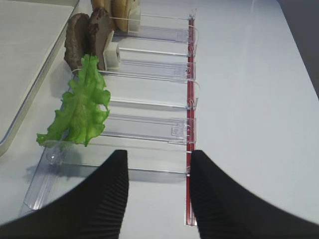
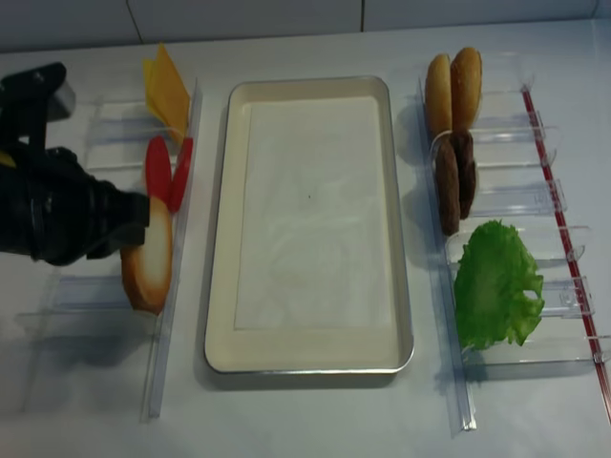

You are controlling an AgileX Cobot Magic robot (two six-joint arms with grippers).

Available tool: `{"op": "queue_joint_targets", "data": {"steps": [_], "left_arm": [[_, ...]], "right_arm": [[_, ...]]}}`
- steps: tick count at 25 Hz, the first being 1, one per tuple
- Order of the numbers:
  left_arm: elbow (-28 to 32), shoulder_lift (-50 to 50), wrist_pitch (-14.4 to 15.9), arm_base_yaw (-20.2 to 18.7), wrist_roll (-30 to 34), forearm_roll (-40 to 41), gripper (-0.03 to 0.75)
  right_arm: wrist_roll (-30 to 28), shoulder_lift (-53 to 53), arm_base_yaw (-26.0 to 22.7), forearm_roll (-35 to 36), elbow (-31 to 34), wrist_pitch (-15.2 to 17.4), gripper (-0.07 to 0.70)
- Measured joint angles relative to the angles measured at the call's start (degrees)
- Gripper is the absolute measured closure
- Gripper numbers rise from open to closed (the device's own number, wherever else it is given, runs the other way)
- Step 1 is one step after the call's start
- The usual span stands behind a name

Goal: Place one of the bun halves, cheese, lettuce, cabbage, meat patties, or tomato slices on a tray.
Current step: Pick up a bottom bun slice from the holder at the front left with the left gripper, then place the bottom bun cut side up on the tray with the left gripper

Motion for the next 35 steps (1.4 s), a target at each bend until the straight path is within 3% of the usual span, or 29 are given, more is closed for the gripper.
{"op": "queue_joint_targets", "data": {"steps": [5,12,19,22,24,29,32,35], "left_arm": [[0.0,-3.9,1.0,0.0,1.1,-5.5,0.572],[0.6,-5.2,0.8,0.0,11.6,-25.4,0.572],[8.9,-4.1,-1.8,0.0,23.9,-45.3,0.573],[12.6,-0.6,-1.5,0.0,29.3,-53.2,0.573],[13.6,2.6,0.2,-0.1,34.2,-59.1,0.573],[13.6,11.6,1.1,-4.9,41.3,-67.0,0.573],[13.6,16.1,-1.1,-9.0,44.2,-67.8,0.573],[13.6,20.1,-3.8,-10.6,45.9,-70.3,0.573]], "right_arm": [[0.0,0.0,0.0,0.0,0.0,0.0,0.309],[0.0,0.0,0.0,0.0,0.0,0.0,0.309],[0.1,0.0,0.0,0.0,0.0,0.0,0.309],[0.1,0.0,0.0,0.0,0.0,0.0,0.309],[0.1,0.0,0.0,0.0,0.0,0.0,0.309],[0.1,0.0,0.0,0.0,0.0,0.0,0.309],[0.1,0.0,0.0,0.0,0.0,0.0,0.309],[0.1,0.0,0.0,0.0,0.0,0.0,0.309]]}}
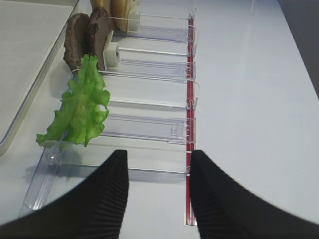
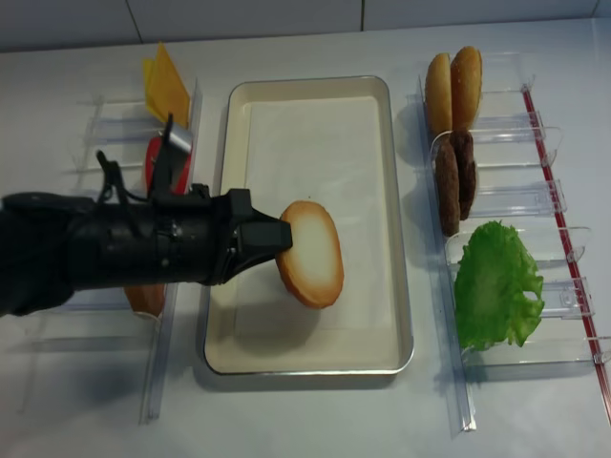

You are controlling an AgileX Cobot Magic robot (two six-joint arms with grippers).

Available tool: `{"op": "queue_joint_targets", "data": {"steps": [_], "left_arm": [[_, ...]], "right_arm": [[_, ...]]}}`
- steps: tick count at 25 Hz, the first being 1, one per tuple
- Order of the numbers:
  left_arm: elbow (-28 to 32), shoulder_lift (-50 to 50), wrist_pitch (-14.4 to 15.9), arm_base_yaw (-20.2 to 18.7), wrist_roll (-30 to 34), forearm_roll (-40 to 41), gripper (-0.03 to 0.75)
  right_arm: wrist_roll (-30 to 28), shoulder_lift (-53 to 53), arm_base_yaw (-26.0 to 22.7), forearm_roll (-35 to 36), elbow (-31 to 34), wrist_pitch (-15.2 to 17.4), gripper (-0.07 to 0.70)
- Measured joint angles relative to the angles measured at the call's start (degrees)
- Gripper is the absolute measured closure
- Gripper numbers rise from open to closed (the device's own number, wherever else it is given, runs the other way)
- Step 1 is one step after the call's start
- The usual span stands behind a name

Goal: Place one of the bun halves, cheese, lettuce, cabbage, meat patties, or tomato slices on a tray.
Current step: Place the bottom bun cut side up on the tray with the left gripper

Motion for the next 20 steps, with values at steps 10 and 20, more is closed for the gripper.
{"op": "queue_joint_targets", "data": {"steps": [10,20], "left_arm": [[-0.2,8.4,1.7,-0.5,5.8,-7.1,0.573],[-2.4,11.0,1.9,-0.5,8.0,-7.3,0.573]], "right_arm": [[0.0,0.0,0.0,0.0,0.0,0.0,0.309],[-0.1,0.0,0.0,0.0,0.0,0.0,0.309]]}}
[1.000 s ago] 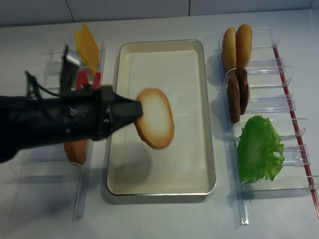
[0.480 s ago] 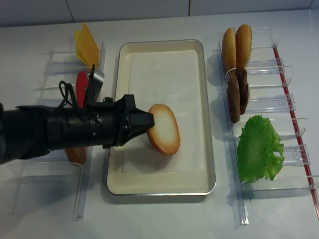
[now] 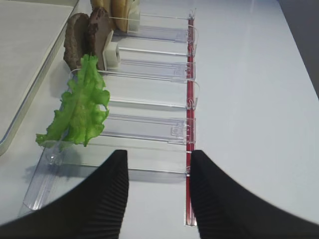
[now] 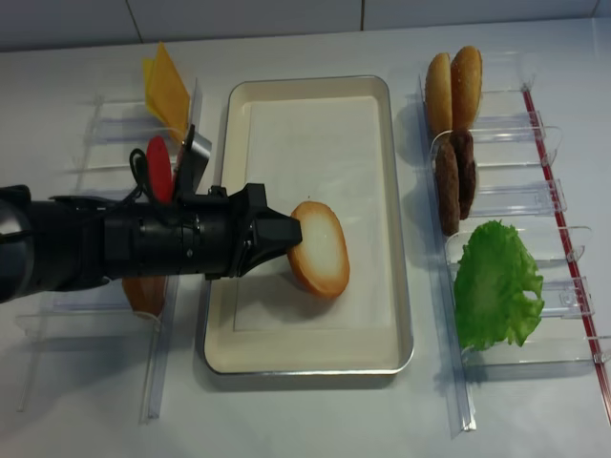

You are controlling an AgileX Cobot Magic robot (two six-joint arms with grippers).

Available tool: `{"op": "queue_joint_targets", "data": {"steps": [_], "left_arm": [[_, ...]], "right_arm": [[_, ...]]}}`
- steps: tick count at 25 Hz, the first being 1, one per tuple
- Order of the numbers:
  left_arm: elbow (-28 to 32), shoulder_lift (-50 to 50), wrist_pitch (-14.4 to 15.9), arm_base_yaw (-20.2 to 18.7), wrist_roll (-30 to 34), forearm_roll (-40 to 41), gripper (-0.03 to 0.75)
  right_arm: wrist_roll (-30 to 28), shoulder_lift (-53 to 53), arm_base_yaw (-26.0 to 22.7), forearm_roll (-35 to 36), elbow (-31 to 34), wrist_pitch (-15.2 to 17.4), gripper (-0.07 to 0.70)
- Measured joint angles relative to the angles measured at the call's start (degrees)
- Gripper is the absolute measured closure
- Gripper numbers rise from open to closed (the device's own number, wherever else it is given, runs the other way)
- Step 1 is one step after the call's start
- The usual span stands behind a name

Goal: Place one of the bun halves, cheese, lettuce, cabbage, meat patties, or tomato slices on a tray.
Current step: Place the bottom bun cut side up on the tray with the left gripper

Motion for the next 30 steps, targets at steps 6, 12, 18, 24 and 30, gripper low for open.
{"op": "queue_joint_targets", "data": {"steps": [6,12,18,24,30], "left_arm": [[-0.3,0.1,-1.0,0.0,-0.5,2.0,0.573],[-0.8,0.1,-1.8,-0.5,-1.3,3.8,0.573],[-1.3,0.1,-2.9,-1.1,-1.4,4.0,0.575],[-1.3,0.1,-3.7,-1.1,-1.2,4.3,0.58],[-1.7,0.1,-4.3,-1.1,-0.5,6.4,0.581]], "right_arm": [[0.0,0.0,0.0,0.0,0.0,0.0,0.309],[0.0,0.0,0.0,0.0,0.0,0.0,0.309],[0.0,0.0,0.0,0.0,0.0,0.0,0.309],[0.0,0.0,0.0,0.0,0.0,0.0,0.309],[0.0,0.0,0.0,0.0,0.0,0.0,0.309]]}}
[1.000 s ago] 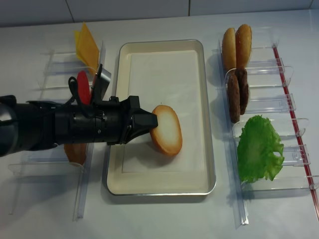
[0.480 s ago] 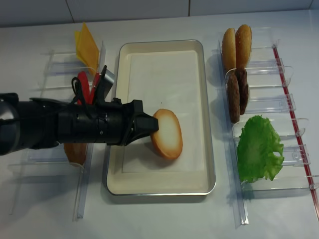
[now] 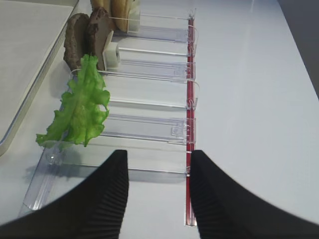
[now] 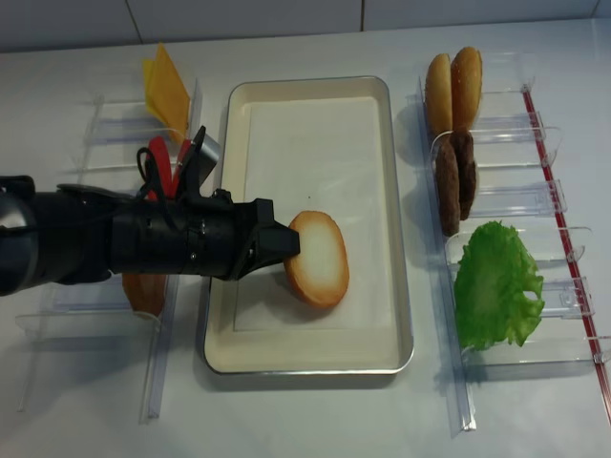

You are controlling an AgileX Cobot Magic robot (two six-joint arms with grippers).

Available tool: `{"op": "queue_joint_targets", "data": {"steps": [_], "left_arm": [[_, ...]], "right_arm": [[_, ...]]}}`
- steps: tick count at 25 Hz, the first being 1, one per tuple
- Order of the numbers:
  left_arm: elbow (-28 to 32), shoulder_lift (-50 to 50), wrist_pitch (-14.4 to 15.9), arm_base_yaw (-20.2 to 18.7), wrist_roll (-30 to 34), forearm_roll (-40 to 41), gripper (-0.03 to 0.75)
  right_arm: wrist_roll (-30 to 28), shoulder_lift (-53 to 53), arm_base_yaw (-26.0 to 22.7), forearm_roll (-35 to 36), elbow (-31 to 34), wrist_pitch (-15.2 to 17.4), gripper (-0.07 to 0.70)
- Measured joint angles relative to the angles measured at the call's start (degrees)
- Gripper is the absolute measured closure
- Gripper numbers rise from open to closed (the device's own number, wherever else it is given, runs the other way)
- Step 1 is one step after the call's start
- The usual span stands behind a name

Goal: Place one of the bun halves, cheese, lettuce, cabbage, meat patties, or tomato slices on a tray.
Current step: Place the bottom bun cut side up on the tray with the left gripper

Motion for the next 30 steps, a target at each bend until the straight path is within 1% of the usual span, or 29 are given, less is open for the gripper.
{"op": "queue_joint_targets", "data": {"steps": [2,3,4,8,9,11,13,15,17,19,20,25,28,30], "left_arm": [[-0.3,0.0,-0.1,0.0,0.2,0.6,0.579],[-0.6,0.0,-0.1,0.0,0.2,1.3,0.561],[-1.0,0.0,-0.2,0.0,0.2,2.1,0.535],[-3.0,0.1,-0.6,0.0,-0.1,4.5,0.35],[-3.5,0.1,-0.6,0.0,-0.5,5.1,0.319],[-4.5,0.1,-0.6,0.0,-1.6,7.3,0.291],[-6.1,0.1,-0.5,0.0,-4.9,11.4,0.28],[-8.2,0.1,-0.4,0.0,-10.1,18.6,0.277],[-10.5,0.1,0.3,0.0,-16.7,26.8,0.276],[-13.1,0.1,1.9,0.0,-21.2,34.6,0.276],[-14.4,0.1,3.2,0.0,-22.8,36.7,0.276],[-21.9,0.1,9.7,0.0,-27.4,43.4,0.288],[-26.3,-1.4,11.4,0.0,-30.9,47.7,0.294],[-29.0,-3.3,12.2,0.0,-33.9,53.0,0.297]], "right_arm": [[0.0,0.0,0.0,0.0,0.0,0.0,0.309],[0.0,0.0,0.0,0.0,0.0,0.0,0.309],[0.0,0.0,0.0,0.0,0.0,0.0,0.309],[0.0,0.0,0.0,0.0,0.0,0.0,0.309],[0.1,0.0,0.0,0.0,0.0,0.0,0.309],[0.1,0.0,0.0,0.0,0.0,0.0,0.309],[0.1,0.0,0.0,0.0,0.0,0.0,0.309],[0.1,0.0,0.0,0.0,0.0,0.0,0.309],[0.1,0.0,0.0,0.0,0.0,0.0,0.309],[0.1,0.0,0.0,0.0,0.0,0.0,0.309],[0.1,0.0,0.0,0.0,0.0,0.0,0.309],[0.1,0.0,0.0,0.0,0.0,0.0,0.309],[0.1,0.0,0.0,0.0,0.0,0.0,0.309],[0.1,0.0,0.0,0.0,0.0,0.0,0.309]]}}
